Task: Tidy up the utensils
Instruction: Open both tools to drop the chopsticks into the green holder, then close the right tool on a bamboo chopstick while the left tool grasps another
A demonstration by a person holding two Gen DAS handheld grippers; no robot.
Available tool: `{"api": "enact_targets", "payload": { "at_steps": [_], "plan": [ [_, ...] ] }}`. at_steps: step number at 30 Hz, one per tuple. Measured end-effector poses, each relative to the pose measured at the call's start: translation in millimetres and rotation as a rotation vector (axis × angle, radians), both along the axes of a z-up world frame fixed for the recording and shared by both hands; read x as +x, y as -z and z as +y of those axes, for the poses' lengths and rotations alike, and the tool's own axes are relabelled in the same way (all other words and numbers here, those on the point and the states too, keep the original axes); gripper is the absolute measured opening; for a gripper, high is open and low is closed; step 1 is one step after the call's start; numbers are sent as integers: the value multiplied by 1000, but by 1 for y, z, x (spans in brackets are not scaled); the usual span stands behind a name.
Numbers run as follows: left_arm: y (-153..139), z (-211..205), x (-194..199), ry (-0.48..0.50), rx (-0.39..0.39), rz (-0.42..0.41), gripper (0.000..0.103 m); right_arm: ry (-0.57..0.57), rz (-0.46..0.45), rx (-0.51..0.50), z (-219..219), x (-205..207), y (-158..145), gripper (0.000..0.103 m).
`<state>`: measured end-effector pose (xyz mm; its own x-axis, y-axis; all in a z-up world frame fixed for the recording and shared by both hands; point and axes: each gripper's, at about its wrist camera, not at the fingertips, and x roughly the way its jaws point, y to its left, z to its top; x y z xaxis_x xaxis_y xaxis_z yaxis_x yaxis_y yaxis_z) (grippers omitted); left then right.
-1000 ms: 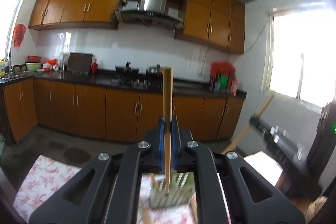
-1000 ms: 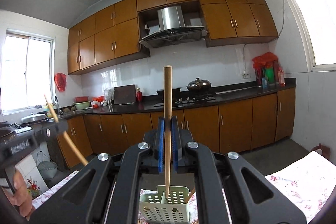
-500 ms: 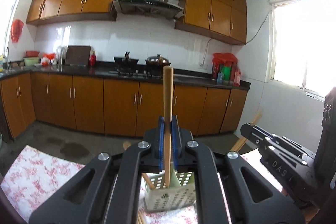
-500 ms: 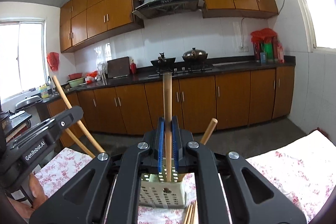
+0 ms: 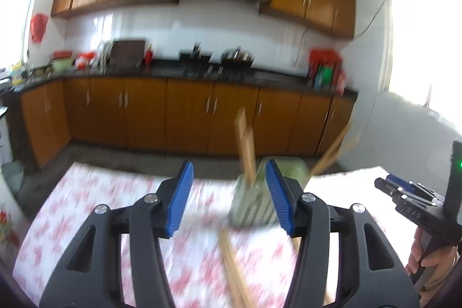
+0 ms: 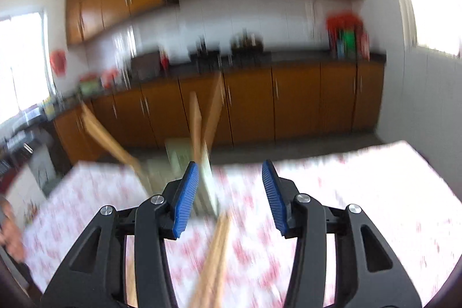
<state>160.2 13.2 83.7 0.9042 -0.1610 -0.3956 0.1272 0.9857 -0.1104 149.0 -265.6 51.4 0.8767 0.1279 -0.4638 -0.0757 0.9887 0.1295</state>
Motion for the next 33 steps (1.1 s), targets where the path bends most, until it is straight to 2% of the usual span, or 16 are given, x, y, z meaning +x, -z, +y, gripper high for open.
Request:
{"api": "enact_targets", "payload": {
  "at_steps": [1, 2, 4, 5, 7, 10, 12, 13, 16, 20, 25, 28, 33],
  "plan": [
    [14, 3, -1, -12, 12, 40, 52, -16, 70, -2, 0, 3, 20, 33],
    [35, 7, -2, -22, 17, 97, 51, -44, 178, 9, 2, 8, 49, 23],
    [65, 13, -3, -23, -15, 193, 42, -91, 315, 49, 8, 12, 90, 18],
    [85, 16, -2, -6, -52, 266, 35, -105, 354, 55, 12, 12, 104, 18],
    [111, 16, -4, 0, -64, 331, 30, -124, 407, 45, 23, 9, 127, 18],
    [137, 8, -9, 4, -20, 378, 27, -133, 442, 33, 33, 7, 143, 18],
    [150, 3, -10, 27, -3, 407, 26, -126, 450, 9, 35, 5, 149, 13],
    [154, -4, -9, 37, 1, 418, 26, -113, 442, -17, 35, 5, 150, 9],
    [166, -11, -8, 64, -9, 453, 26, -46, 439, -28, 24, 10, 151, 8],
    [176, -23, -3, 85, 4, 489, 18, -1, 439, 12, 7, 10, 153, 8],
    [188, -35, 1, 99, 37, 517, 15, -7, 425, -17, 10, 6, 151, 8],
    [189, -42, 2, 90, 70, 506, 13, -15, 421, -25, 13, 6, 150, 8],
    [188, -33, 15, 61, 76, 511, 9, -32, 417, -37, 16, 5, 149, 9]
  ]
}}
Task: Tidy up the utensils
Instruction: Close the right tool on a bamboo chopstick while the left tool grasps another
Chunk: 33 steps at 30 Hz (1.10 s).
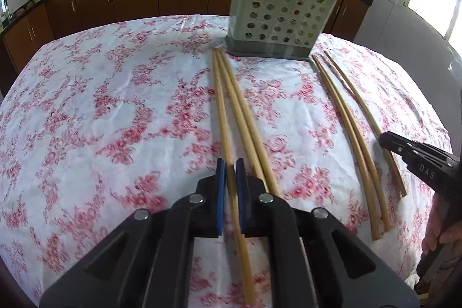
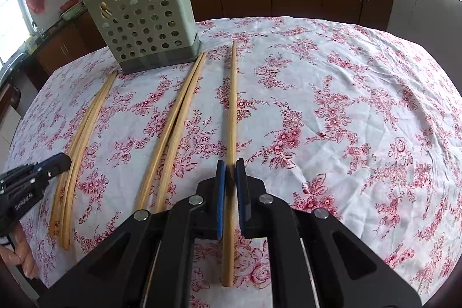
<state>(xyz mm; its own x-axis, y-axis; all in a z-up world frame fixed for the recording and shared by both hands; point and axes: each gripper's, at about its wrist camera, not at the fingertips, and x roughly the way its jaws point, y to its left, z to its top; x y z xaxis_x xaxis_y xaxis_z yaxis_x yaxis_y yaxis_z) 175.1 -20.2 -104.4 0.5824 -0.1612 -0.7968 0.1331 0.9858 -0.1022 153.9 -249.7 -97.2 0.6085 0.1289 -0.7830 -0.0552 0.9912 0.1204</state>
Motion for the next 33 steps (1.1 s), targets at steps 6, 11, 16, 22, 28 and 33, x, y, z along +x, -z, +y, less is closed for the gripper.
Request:
{"api": "enact_targets", "payload": {
  "at_steps": [6, 11, 16, 22, 28, 33],
  "plan": [
    [-2, 39, 29, -92, 61, 0, 8, 31, -17, -36, -8, 16, -1, 8],
    [-2, 69, 44, -142, 62, -5, 9, 74, -18, -29, -24, 30, -1, 8],
    [-2, 71, 41, -141, 66, -34, 10, 67, -29, -39, -25, 32, 0, 9],
    [-2, 71, 40, -142, 40, -37, 10, 62, -51, -58, -23, 27, 1, 9],
    [-1, 74, 41, -143, 26, -36, 10, 62, -50, -58, -22, 28, 1, 9],
    [0, 77, 42, -143, 18, -36, 10, 62, -50, -51, -23, 26, 1, 9]
  ]
}}
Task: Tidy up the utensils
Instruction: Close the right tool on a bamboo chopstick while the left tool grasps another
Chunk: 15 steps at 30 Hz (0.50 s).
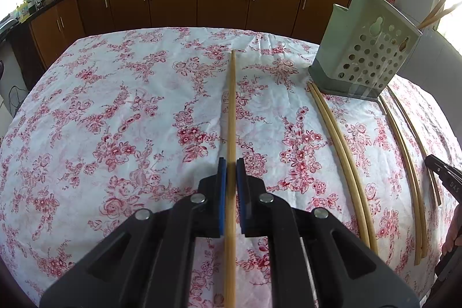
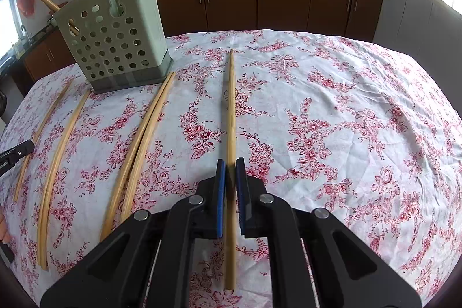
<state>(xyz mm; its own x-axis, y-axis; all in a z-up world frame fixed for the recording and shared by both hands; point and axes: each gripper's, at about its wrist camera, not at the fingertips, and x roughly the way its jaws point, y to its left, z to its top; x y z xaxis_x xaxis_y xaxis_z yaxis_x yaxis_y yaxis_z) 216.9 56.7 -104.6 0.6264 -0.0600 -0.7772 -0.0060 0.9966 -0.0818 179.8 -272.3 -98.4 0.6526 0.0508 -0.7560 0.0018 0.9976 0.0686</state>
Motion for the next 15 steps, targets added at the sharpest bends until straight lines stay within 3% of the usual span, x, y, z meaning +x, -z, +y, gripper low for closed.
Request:
{"api": "enact_targets", "payload": {
  "at_steps": [15],
  "plan": [
    [0, 3, 0, -2, -10, -1, 10, 0, 0, -4, 0, 0, 0, 9]
  ]
}}
